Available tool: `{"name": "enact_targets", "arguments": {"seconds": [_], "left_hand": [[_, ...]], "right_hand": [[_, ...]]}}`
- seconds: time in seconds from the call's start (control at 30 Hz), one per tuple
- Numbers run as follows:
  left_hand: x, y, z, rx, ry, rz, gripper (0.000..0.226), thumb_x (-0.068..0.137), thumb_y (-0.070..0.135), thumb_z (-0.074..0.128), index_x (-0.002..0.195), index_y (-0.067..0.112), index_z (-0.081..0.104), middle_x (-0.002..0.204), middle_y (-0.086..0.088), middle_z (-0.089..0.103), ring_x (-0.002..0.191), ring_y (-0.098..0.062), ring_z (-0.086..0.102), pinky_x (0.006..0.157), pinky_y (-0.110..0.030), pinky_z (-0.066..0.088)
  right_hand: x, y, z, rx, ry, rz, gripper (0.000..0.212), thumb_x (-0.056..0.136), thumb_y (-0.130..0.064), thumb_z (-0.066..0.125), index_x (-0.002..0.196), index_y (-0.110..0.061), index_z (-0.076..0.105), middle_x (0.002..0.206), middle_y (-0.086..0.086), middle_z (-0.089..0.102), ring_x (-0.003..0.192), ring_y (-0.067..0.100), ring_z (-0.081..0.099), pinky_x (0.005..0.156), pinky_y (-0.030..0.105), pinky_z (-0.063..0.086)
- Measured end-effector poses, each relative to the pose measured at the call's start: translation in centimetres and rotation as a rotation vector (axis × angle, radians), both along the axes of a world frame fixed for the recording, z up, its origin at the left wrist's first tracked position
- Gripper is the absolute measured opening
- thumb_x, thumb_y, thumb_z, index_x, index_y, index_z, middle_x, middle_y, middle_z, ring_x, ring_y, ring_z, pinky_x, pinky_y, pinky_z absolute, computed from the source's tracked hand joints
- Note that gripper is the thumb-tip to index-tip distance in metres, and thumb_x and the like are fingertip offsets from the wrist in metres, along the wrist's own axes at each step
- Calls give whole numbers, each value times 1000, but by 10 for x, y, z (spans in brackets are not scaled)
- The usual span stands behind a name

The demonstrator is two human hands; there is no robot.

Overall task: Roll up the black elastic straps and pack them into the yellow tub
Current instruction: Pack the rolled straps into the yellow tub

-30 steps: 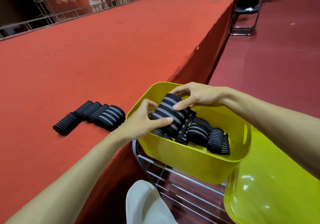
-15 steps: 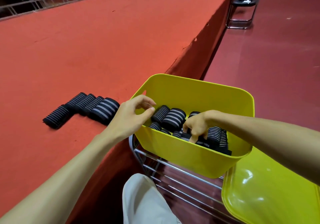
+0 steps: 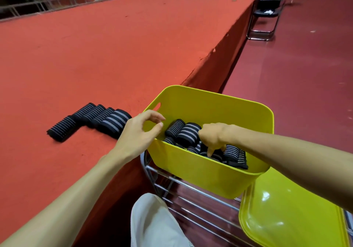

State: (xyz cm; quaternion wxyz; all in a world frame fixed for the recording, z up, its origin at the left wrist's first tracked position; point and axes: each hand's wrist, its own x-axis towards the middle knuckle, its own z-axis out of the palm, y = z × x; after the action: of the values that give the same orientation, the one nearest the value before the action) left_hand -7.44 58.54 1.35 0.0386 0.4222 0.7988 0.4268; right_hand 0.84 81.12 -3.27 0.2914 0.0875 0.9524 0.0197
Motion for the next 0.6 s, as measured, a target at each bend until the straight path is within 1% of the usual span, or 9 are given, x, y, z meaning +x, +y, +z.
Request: {"name": "enact_targets", "arguments": {"seconds": [0.07,0.13,0.2,0.27,0.33,0.37,0.43,0.53,0.6], "left_hand": [[0,-8,4,14,-11,34,12,92,16,62,96,26,67,97,14,67,92,6,58,77,-10,40],[-1,-19,9,40,-25,78,14,92,16,61,96,28,67,97,12,68,90,1,59,75,-15,42],[-6,-33,15,48,-39,121,15,92,15,61,99,27,65,97,11,68,92,2,59,75,-13,42],[-14,-54,19,52,-56,194,18,91,14,61,106,24,63,97,11,67,94,-1,60,80,-17,44],[-22,-70,19,71,-90,259,21,89,10,62,108,20,62,96,7,67,94,-7,62,83,-21,46],[-27,-83,19,80,-103,288,22,88,8,62,107,20,62,96,5,67,94,-9,62,84,-22,46],[-38,-108,17,79,-123,333,22,88,6,62,104,20,63,96,3,68,94,-11,62,86,-23,47],[-59,-148,9,57,-124,400,22,87,6,62,101,23,63,95,4,68,91,-9,62,87,-25,46],[-74,-166,-1,27,-122,441,20,88,8,62,101,23,64,96,5,67,89,-6,60,83,-21,43]], "right_hand": [[-3,-5,18,4,192,-13,30,84,-39,71,86,-9,70,74,4,68,72,25,68,63,30,54],[-9,-10,40,-91,419,-76,27,89,-38,65,95,-12,71,81,5,68,71,22,65,66,30,52],[-19,-18,64,-276,604,-149,25,92,-36,63,91,-13,71,76,4,71,61,15,65,62,28,54],[-34,-38,84,-423,749,-154,25,92,-36,63,85,-13,70,67,0,69,48,7,60,54,22,50],[-48,-58,98,-479,868,-123,25,91,-36,64,84,-13,71,65,-1,67,53,8,57,58,25,42],[-57,-73,102,-498,909,-92,25,90,-36,64,83,-13,72,65,-1,65,59,11,56,60,26,37],[-76,-101,109,-554,953,-26,22,90,-36,65,80,-16,70,67,1,65,65,14,55,60,26,33],[-109,-144,110,-636,960,67,17,89,-34,66,80,-20,69,72,3,66,65,14,53,57,17,34],[-128,-164,109,-672,958,108,14,89,-31,67,83,-19,70,73,3,67,65,13,52,59,16,35]]}}
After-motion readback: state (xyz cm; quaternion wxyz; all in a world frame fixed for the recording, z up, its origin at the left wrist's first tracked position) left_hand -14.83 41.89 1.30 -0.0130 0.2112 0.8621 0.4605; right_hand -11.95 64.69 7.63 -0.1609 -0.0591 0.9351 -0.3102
